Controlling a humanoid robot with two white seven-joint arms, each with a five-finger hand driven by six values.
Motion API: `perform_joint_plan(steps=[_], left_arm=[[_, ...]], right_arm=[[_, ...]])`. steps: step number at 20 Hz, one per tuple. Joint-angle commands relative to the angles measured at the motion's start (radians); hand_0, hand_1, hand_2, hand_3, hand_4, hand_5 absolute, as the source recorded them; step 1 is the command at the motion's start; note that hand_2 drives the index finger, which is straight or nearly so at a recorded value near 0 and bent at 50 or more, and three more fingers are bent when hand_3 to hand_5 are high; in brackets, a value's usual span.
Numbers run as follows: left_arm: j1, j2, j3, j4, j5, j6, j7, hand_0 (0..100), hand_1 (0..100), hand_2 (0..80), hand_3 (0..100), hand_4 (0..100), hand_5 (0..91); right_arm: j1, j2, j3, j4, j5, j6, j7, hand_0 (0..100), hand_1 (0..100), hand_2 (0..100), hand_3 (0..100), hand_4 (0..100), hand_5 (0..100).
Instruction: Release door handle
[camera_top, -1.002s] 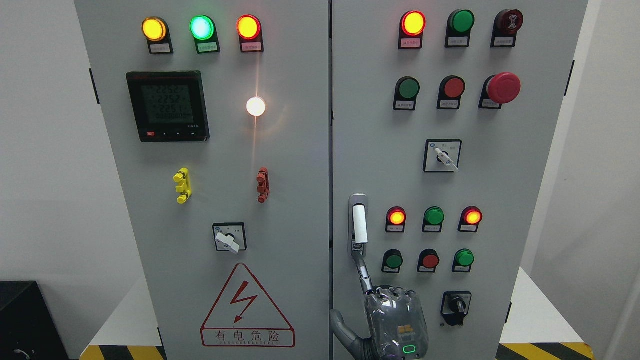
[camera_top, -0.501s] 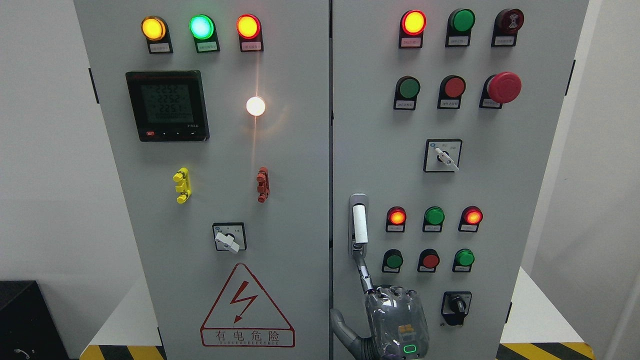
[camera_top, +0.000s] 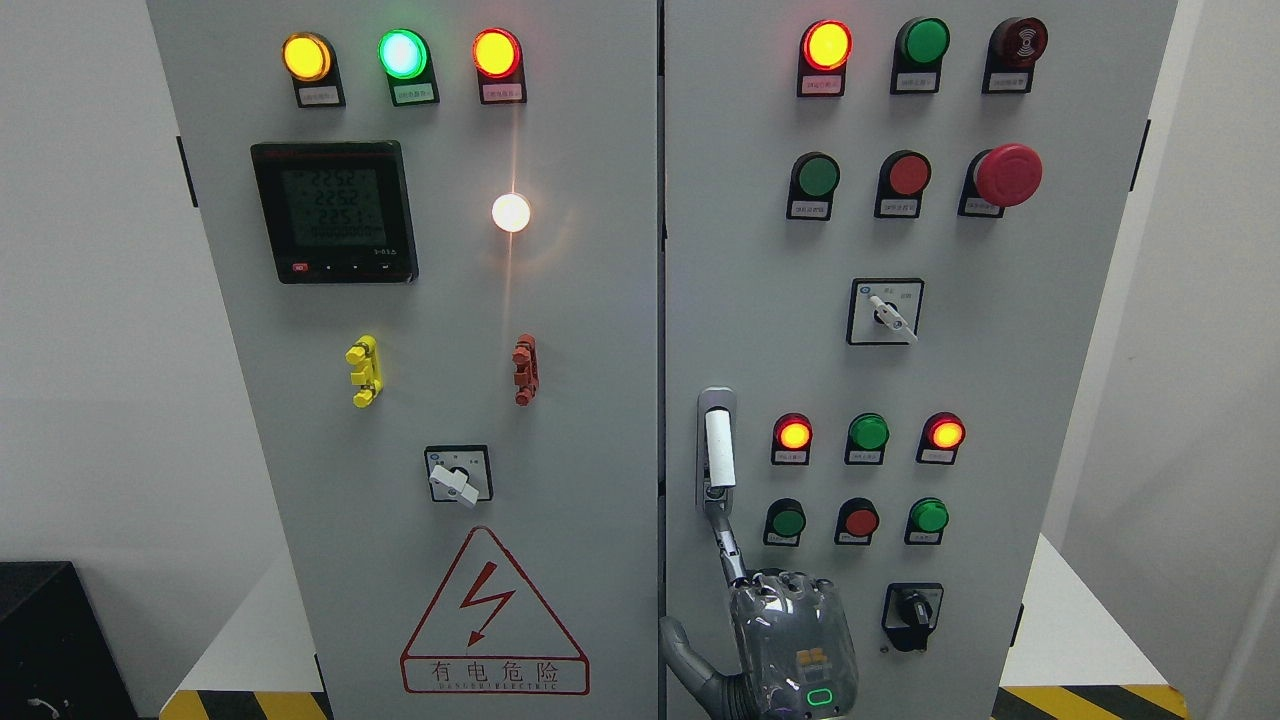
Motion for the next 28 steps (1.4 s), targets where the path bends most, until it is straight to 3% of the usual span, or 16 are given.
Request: perform_joint_plan(steps=[1, 28], left_arm=[[-0.028, 0.000, 0.000, 0.029, -0.001, 0.000, 0.000, 12, 56, 0.0, 0, 0, 0.0], [-0.026, 0.000, 0.000, 0.029, 0.001, 0.000, 0.000, 12, 56, 0.0, 0, 0, 0.0]], right_arm=[[0.000, 0.000, 0.002, -0.048, 0.000, -0.001, -0.008, 31, 25, 17, 100, 100, 100], [-0.003, -0.002, 0.001, -0.074, 0.000, -0.001, -0.013, 31, 26, 23, 100, 100, 100]])
